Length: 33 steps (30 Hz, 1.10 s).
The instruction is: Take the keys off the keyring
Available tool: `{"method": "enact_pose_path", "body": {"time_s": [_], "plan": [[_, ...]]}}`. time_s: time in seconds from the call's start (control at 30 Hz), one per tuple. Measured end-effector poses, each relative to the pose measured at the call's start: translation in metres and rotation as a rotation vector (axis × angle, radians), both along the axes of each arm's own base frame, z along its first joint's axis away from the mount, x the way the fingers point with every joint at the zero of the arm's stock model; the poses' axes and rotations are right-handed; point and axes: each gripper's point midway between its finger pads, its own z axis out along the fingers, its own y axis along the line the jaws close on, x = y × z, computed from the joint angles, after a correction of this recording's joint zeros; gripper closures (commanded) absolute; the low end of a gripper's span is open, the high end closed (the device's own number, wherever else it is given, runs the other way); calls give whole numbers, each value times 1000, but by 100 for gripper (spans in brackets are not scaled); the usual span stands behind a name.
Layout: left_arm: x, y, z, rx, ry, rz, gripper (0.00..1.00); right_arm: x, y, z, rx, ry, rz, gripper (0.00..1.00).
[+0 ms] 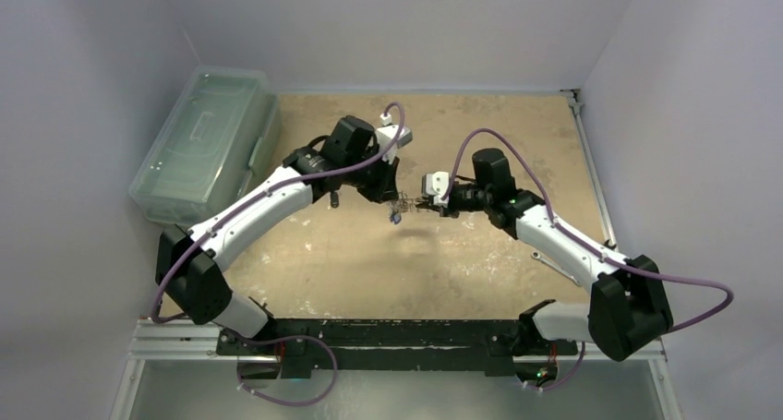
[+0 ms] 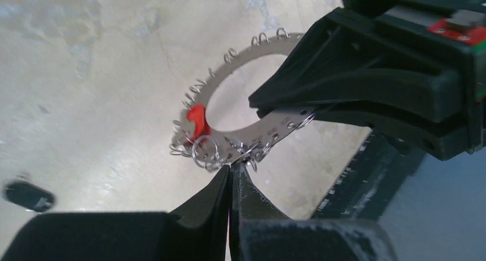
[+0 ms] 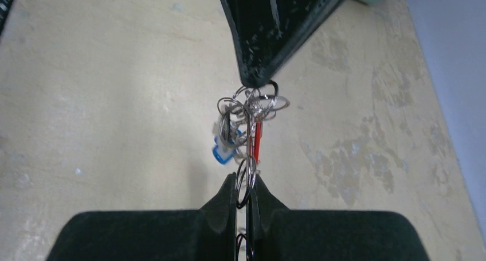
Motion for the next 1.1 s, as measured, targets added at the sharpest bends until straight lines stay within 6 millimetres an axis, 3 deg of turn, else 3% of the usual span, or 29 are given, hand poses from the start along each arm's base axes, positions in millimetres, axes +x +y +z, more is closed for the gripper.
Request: {"method": "enact_pose_path", "body": {"time_s": [0.2,0.4,0.53,0.6,0.7,0.87,0.97,1.1], "plan": [[-3,5,-17,-47,194,31,100,-1,0,2,-7,-47,32,100],[-17,-3,-12,-101,262,-27,98,-2,0,3,-8,-54,40,100],[-12,6,-1,-121,204,-69,61,-5,2,7,30,-24,49,100],[-6,17,13,-132,132,-81,52,-8,2,9,62,10,52,100],[-4,30,44,-185,-5,-97,53,-14,5,17,114,65,67,100],[-26,38,81,-303,-181,-162,55,-29,13,31,198,170,121,100],[-37,33,87,-380,-228,-210,55,-37,17,40,239,225,152,100],[-42,28,77,-432,-220,-236,56,-44,20,50,277,270,186,100]]}}
